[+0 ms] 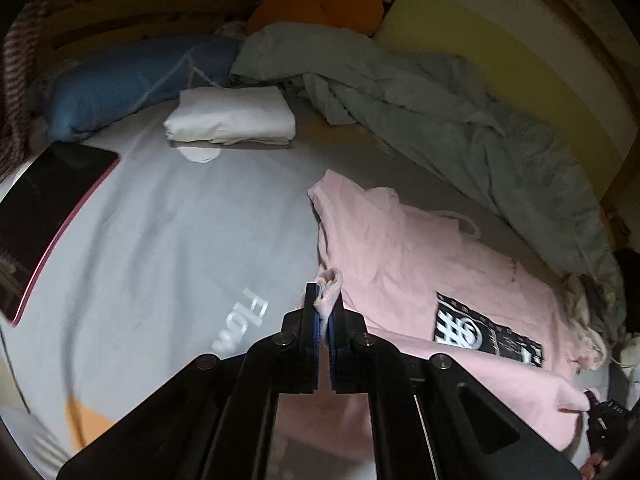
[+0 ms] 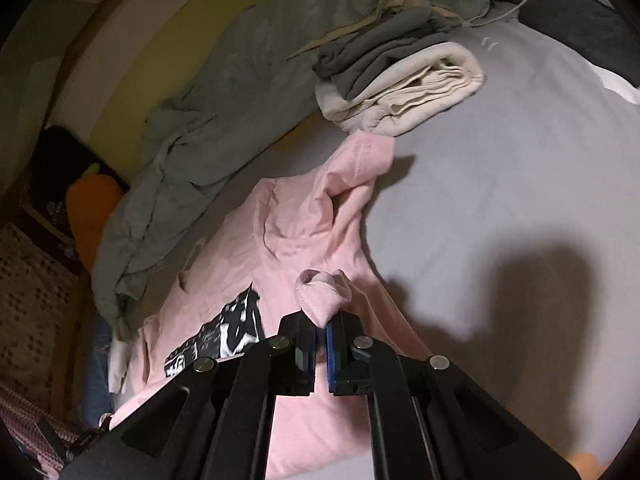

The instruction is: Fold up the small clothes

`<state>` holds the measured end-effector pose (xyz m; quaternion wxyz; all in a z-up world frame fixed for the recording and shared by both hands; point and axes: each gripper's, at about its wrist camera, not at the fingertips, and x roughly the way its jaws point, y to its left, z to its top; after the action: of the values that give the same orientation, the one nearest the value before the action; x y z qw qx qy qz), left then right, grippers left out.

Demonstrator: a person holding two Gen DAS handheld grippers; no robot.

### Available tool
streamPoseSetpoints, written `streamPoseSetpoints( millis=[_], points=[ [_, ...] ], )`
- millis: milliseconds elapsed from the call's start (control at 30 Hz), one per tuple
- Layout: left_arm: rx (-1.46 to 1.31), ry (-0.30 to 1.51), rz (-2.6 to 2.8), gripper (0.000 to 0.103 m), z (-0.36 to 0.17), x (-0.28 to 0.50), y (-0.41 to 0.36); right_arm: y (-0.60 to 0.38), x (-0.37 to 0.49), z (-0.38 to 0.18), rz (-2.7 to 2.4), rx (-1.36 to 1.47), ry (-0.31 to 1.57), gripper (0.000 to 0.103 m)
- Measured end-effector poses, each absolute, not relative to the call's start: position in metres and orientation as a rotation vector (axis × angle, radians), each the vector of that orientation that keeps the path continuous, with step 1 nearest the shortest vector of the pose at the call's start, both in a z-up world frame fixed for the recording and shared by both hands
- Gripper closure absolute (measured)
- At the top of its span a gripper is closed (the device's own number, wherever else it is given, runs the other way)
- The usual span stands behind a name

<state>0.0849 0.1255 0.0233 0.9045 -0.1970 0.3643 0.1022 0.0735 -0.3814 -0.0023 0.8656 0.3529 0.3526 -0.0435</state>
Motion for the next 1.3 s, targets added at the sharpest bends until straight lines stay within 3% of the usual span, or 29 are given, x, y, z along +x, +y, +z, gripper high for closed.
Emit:
streamPoseSetpoints(
  millis=[467,567,600,633,667,700,933,1167,1300],
  points=[
    [-0.331,0.825,0.226,0.1,-0.013,0.157,0.12,-0.372,0.138,-0.013,-0.116,0.604,0.76,0.1],
    [-0.287,0.791,0.198,0.095,-0.019,0.156,0.117,-0.368,0.138,-0.016,-0.115,0.527,0.754,0.08],
    [-0.266,0.767,0.198,0.089,-0.018,0.153,0.117,-0.369,0.136,-0.014,-0.135,0.507,0.75,0.06],
    [-0.236,0.742,0.21,0.072,-0.015,0.148,0.117,-0.372,0.133,-0.012,-0.16,0.493,0.74,0.03],
    [-0.187,0.708,0.266,0.065,-0.011,0.14,0.116,-0.376,0.126,-0.007,-0.214,0.469,0.71,0.022],
    [-0.155,0.677,0.319,0.057,-0.007,0.133,0.116,-0.38,0.115,0.0,-0.251,0.453,0.654,0.021],
    [-0.079,0.543,0.28,0.054,0.021,0.079,0.114,-0.374,0.091,0.024,-0.169,0.296,0.624,0.021],
    [0.011,0.738,0.265,0.052,-0.02,0.075,0.106,-0.306,0.072,0.01,0.038,0.061,0.708,0.022],
    [-0.057,0.788,0.288,0.047,-0.042,0.057,0.123,-0.323,0.057,-0.018,-0.106,0.04,0.755,0.022]
  ],
)
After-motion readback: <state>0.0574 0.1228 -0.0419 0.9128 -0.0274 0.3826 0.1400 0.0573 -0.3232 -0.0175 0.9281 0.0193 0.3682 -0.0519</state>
